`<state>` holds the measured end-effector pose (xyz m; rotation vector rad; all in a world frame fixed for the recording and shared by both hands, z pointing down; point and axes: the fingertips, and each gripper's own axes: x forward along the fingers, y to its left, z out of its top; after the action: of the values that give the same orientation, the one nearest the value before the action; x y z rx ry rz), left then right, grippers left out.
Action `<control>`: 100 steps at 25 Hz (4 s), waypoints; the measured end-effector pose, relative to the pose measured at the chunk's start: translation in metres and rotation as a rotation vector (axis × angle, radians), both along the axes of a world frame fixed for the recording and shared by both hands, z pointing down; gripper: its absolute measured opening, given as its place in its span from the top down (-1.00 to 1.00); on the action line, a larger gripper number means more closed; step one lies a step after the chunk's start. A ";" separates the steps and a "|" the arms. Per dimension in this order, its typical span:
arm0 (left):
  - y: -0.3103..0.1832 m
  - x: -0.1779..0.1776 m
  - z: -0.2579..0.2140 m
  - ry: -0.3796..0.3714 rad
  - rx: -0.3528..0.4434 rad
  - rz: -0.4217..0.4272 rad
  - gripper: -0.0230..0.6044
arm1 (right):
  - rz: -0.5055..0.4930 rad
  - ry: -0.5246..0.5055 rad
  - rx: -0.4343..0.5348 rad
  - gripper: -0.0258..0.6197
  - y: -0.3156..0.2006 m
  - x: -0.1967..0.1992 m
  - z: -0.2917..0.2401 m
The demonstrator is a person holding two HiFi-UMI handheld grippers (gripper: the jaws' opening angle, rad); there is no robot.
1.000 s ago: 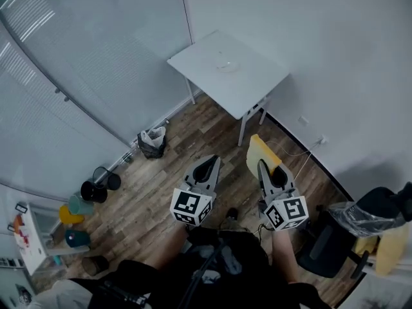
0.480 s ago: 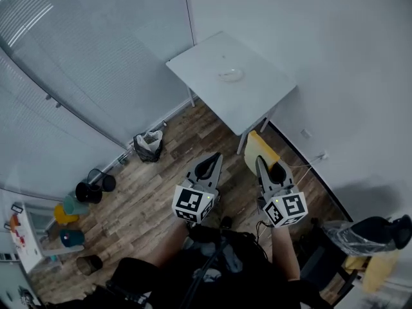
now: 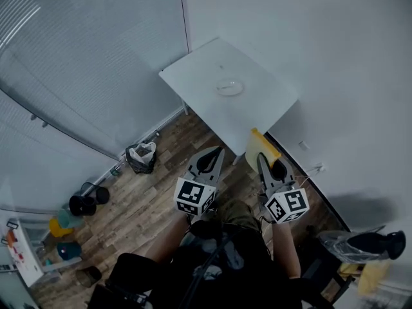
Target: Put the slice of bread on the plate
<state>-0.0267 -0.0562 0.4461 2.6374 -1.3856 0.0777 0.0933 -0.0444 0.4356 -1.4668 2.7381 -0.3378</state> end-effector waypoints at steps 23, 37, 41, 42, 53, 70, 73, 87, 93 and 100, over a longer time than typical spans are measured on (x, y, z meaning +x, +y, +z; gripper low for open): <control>-0.254 0.002 0.114 -0.073 -0.172 -0.072 0.91 | -0.149 0.062 -0.159 0.63 -0.312 -0.007 0.140; -0.338 -0.055 0.168 -0.065 -0.271 -0.095 0.91 | -0.170 0.503 -0.190 0.63 -0.472 -0.057 0.292; -0.341 -0.076 0.176 -0.054 -0.311 -0.119 0.91 | -0.257 0.798 -0.110 0.63 -0.495 -0.079 0.331; -0.341 -0.082 0.178 -0.049 -0.321 -0.127 0.91 | -0.275 0.887 -0.080 0.63 -0.500 -0.083 0.338; -0.345 -0.111 0.191 -0.040 -0.373 -0.157 0.91 | -0.514 1.529 0.212 0.63 -0.515 -0.111 0.405; -0.351 -0.085 0.201 -0.020 -0.424 -0.103 0.91 | -0.710 1.429 -0.022 0.23 -0.465 -0.089 0.408; -0.348 -0.081 0.204 -0.015 -0.434 -0.099 0.91 | -0.698 1.426 -0.026 0.22 -0.461 -0.082 0.402; -0.344 -0.081 0.194 -0.014 -0.393 -0.119 0.91 | -0.450 1.291 -0.049 0.23 -0.474 -0.073 0.362; -0.360 -0.075 0.162 -0.037 -0.286 -0.119 0.91 | -0.140 0.676 -0.143 0.47 -0.442 -0.049 0.241; -0.365 -0.053 0.101 -0.046 -0.138 -0.087 0.91 | 0.061 0.179 -0.086 0.90 -0.410 -0.001 0.100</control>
<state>-0.0794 -0.4208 0.5470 2.4751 -1.4519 0.2161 0.0921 -0.4546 0.5355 -1.6752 2.8396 -0.3430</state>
